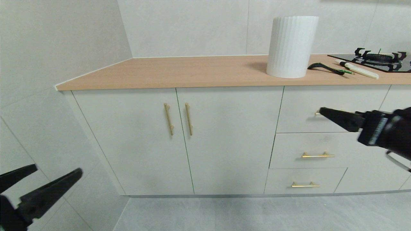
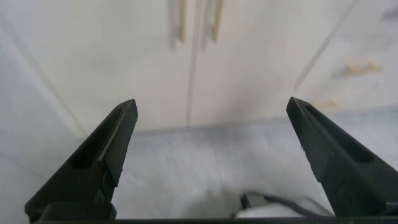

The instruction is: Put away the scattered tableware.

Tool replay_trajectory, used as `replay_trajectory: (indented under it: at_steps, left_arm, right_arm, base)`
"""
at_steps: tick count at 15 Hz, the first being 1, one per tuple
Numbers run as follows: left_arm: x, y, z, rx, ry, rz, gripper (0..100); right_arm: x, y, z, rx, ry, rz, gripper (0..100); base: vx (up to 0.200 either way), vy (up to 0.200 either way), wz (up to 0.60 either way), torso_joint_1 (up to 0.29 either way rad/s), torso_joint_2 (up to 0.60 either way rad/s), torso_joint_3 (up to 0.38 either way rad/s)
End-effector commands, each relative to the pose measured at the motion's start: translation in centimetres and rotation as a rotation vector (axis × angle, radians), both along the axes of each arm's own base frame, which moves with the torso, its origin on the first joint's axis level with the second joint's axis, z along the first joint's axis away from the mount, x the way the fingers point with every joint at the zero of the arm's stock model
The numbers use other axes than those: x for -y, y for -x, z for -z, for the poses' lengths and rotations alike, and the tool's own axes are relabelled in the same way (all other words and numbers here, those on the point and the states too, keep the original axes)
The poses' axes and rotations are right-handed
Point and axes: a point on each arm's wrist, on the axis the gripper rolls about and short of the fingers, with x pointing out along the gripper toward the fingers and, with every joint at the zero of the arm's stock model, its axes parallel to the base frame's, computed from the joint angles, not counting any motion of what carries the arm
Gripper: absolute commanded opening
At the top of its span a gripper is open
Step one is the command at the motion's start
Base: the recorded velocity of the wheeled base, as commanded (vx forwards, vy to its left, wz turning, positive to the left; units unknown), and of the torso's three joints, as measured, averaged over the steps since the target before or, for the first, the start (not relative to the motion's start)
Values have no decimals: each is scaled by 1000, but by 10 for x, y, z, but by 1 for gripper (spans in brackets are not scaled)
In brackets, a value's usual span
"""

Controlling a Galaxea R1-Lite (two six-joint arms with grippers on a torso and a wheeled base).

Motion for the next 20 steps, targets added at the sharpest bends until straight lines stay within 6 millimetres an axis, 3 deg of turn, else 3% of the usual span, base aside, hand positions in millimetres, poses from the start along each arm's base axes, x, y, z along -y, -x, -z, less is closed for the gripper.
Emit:
replay_trajectory:
  at_steps: [1, 4, 6, 10, 14, 16, 20]
  left_arm:
    - [-27, 66, 4, 198, 0, -92, 100]
    - [-35, 101, 16, 286, -68, -167, 100]
    - [-38, 124, 28, 354, -126, -209, 100]
    - [-41, 137, 27, 407, -132, -338, 100]
    - [-34, 139, 30, 404, -153, -429, 100]
    - [-30, 144, 49, 402, -172, -425, 100]
    - [-29, 117, 95, 250, -200, -389, 100]
  right_arm:
    - [57, 69, 7, 145, 62, 165, 100]
    - [77, 112, 21, 249, 61, 236, 100]
    - [88, 146, 42, 306, 120, 343, 100]
    - [94, 206, 71, 407, 181, 453, 100]
    - [89, 219, 89, 403, 201, 530, 100]
    - [89, 215, 96, 377, 194, 522, 100]
    - [87, 186, 150, 213, 247, 390, 100]
  base:
    - [0, 0, 0, 0, 0, 0]
    - [0, 0, 0, 0, 0, 0]
    - [0, 0, 0, 0, 0, 0]
    - [0, 0, 0, 0, 0, 0]
    - [0, 0, 0, 0, 0, 0]
    - [0, 0, 0, 0, 0, 0]
    - [0, 0, 0, 0, 0, 0]
